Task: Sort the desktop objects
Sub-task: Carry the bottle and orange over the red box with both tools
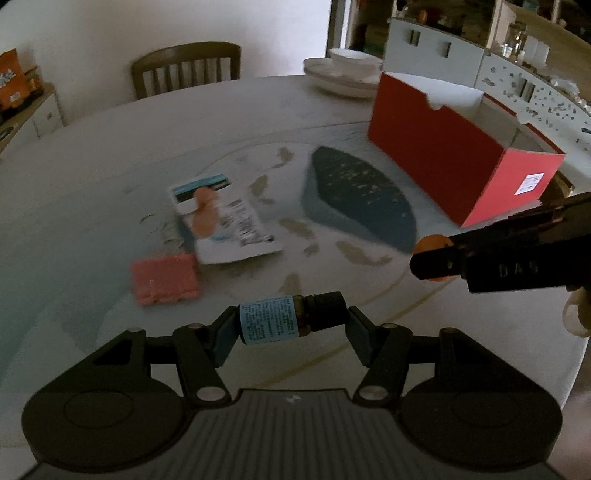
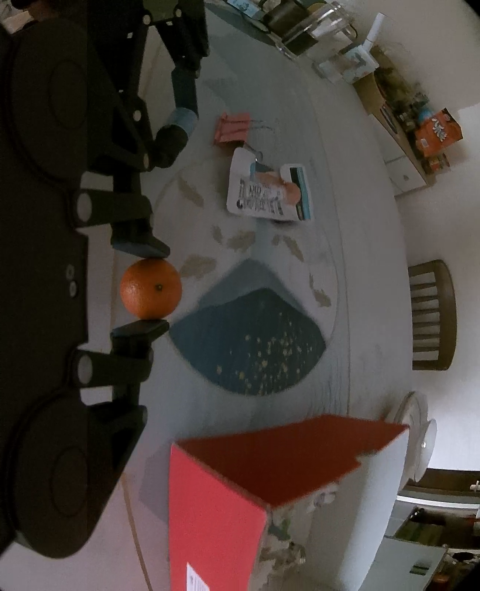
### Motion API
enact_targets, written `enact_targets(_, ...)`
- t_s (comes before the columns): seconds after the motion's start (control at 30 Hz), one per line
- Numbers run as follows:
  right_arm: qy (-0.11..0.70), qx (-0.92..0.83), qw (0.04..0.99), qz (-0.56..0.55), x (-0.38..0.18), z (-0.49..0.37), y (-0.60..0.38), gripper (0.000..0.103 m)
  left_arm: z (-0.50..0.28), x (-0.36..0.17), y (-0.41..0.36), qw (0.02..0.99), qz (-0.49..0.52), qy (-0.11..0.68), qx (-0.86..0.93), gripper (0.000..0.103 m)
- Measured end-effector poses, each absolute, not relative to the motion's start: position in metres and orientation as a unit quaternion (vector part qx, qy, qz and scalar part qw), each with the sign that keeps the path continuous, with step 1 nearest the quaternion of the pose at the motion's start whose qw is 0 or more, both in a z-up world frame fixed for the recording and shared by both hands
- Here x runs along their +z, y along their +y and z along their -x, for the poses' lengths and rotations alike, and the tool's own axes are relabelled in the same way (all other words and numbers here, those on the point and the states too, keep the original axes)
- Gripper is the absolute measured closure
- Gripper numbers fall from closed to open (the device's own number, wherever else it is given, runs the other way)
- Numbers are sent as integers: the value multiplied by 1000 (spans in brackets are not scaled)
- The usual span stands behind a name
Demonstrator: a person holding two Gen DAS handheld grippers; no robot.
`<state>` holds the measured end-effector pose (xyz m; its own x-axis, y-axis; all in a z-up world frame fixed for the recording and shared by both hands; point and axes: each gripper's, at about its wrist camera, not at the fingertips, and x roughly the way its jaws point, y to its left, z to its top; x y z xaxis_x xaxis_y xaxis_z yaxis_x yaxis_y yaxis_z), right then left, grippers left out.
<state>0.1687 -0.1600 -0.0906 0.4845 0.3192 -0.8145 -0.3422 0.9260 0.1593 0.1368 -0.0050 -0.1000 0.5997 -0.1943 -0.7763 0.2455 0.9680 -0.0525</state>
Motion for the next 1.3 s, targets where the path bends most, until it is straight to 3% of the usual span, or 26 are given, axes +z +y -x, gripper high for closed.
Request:
enact_targets(0.9,404,210,890,4,-10,-184,-310,68,-174,-18,-149,910,-48,362,-196,41)
enact_targets(1.3,387,181,904,0,-3,-221,-377,68,-216,3,-216,910,-89,338,-222,41)
